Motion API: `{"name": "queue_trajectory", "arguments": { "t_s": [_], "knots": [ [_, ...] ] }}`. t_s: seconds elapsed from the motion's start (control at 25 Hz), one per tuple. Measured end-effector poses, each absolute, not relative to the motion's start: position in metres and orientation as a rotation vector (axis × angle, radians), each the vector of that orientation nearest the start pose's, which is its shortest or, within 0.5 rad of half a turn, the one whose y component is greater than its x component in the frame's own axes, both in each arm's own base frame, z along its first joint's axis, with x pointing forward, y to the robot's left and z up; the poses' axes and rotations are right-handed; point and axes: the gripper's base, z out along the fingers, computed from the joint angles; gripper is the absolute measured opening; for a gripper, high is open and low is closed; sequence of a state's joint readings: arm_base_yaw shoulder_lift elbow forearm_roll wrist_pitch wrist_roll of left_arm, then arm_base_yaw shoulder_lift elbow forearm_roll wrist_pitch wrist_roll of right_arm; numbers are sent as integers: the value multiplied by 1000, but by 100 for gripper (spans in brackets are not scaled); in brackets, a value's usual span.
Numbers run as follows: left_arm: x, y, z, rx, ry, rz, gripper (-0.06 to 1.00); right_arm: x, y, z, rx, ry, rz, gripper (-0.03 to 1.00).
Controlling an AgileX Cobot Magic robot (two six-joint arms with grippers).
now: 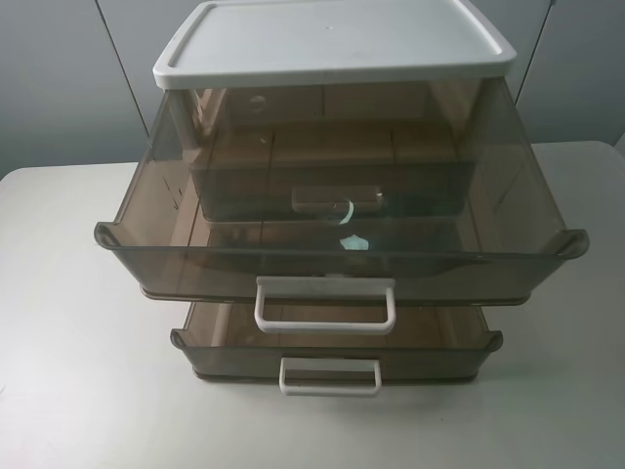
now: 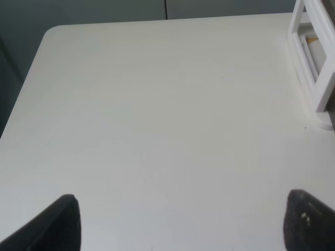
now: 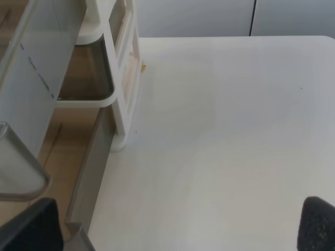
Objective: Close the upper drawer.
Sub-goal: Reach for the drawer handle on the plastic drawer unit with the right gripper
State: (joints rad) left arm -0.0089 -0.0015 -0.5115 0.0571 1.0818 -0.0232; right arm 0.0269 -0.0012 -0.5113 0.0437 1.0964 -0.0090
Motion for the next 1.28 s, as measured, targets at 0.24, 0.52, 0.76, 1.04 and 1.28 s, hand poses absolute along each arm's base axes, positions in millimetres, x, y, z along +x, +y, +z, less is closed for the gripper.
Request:
{"name": "queue_trajectory", "arguments": {
  "t_s": [0.24,0.52,0.76,1.04,1.28],
  "knots": [
    [-7,5,279,-19,2051,48,74,-8,3,278,-40,2067,63,68],
    [-7,5,279,-19,2051,48,74,-8,3,278,-40,2067,63,68],
    [-7,5,279,-19,2051,48,74,-8,3,278,-40,2067,63,68],
    [-7,5,279,-19,2051,48,74,-8,3,278,-40,2067,63,68],
    [-7,5,279,-19,2051,48,74,-8,3,278,-40,2067,63,68]
  ]
}}
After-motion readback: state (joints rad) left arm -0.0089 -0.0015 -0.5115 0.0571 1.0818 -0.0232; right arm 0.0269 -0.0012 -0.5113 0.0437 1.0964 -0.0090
